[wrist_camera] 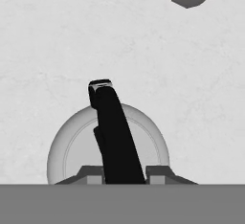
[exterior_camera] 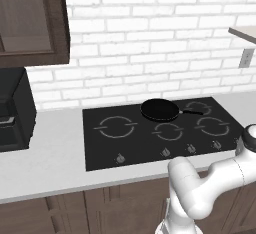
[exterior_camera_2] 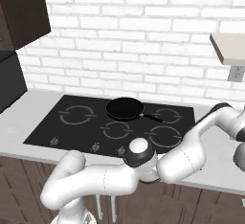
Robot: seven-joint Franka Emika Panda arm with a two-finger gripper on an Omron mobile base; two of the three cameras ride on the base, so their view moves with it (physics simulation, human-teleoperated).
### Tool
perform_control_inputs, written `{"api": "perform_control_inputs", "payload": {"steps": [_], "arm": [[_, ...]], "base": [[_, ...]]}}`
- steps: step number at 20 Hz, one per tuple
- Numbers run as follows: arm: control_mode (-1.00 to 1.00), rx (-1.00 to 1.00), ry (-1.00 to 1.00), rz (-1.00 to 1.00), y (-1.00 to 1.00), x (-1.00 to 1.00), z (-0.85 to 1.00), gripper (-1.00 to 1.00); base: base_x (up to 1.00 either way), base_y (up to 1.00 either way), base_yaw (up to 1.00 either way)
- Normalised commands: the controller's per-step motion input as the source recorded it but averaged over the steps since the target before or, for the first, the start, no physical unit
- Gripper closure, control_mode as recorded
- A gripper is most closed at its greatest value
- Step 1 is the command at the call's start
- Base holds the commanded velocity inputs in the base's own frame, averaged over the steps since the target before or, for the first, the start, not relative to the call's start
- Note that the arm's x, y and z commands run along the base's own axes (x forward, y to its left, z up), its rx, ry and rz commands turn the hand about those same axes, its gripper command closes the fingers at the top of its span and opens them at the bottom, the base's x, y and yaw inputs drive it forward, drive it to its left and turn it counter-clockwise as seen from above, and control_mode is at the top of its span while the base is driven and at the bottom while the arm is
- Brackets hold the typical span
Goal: Pick the kettle from the counter and place it on a stove burner. Then turn the burner on.
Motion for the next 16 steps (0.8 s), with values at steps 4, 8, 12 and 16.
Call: {"api": "perform_control_inputs", "payload": {"steps": [4,8,12,16], "arm": [[-1.0,0.03,-0.07,-0.03,-0.08,-0.39,0.19,1.0],[-1.0,0.03,-0.08,-0.04,-0.02,-0.29,0.34,1.0],[-1.0,0.0,-0.1,-0.06,0.01,-0.34,0.46,1.0],[-1.0,0.0,-0.2,0.0,0.26,-0.94,0.67,1.0]], "base": [[0.0,0.0,0.0],[0.0,0.0,0.0],[0.0,0.0,0.0],[0.0,0.0,0.0]]}}
